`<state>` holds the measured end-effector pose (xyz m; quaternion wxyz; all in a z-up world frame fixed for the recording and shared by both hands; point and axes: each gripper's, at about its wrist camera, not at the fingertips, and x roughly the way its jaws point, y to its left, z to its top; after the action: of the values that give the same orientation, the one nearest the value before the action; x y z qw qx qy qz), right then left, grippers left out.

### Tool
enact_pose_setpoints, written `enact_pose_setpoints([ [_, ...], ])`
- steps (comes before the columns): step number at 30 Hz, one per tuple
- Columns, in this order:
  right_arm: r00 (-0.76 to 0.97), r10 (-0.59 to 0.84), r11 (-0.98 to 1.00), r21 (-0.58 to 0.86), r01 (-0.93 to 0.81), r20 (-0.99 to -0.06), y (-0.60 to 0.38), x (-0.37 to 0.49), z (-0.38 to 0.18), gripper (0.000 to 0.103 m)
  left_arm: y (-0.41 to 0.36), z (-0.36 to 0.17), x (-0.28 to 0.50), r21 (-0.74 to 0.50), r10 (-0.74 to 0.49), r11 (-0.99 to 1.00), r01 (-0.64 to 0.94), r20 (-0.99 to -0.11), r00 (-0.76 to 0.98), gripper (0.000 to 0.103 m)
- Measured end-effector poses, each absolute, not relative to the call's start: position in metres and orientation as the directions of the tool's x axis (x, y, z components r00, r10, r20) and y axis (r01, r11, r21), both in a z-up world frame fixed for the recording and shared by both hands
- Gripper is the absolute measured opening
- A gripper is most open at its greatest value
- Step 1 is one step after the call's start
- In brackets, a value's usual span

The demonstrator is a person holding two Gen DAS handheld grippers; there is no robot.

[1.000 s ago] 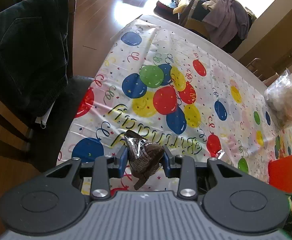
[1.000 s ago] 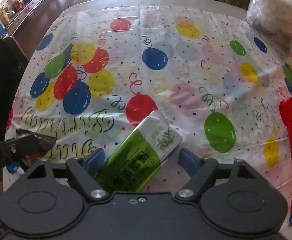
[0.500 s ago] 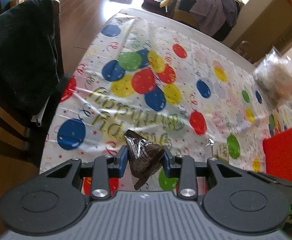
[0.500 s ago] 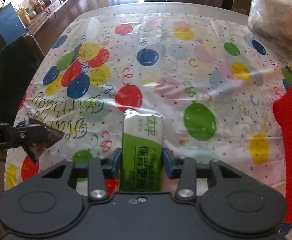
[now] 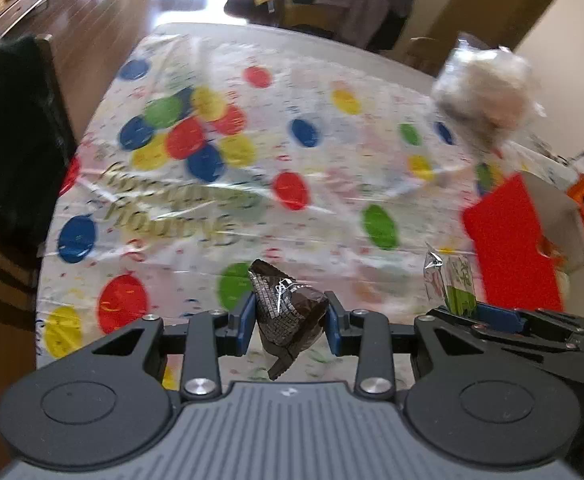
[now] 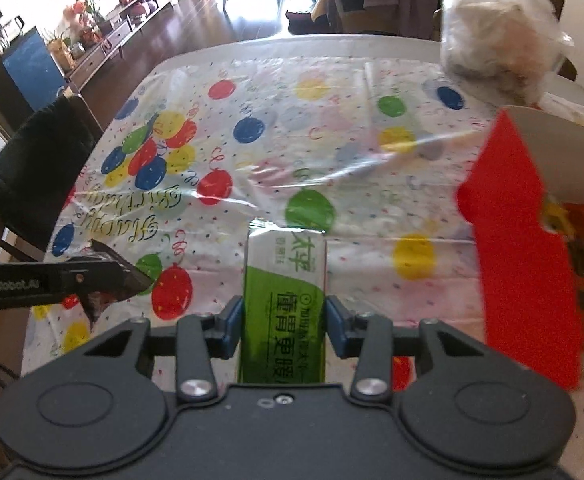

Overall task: Organize snacks
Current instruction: 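Carry the chocolate and green bar into the red box and open both tools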

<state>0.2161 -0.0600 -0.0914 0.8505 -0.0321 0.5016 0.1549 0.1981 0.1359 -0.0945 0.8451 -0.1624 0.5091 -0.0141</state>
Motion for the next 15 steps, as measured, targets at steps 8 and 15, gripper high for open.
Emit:
enact_pose_setpoints([
  [8,0.520,0.258,0.955,0.133,-0.266,-0.814,-0.119,0.195,-0.048,0.041,0.079,-0.046,0.191,-0.280,-0.227,0.960,-0.014,-0.807,0.544,0.035],
  [15,0.564,0.255,0.960,0.138,-0.243,-0.786,-0.176,0.195,-0.022,0.041,0.019,-0.016,0.199,-0.267,-0.249,0.962,0.055,-0.780,0.574,0.035],
])
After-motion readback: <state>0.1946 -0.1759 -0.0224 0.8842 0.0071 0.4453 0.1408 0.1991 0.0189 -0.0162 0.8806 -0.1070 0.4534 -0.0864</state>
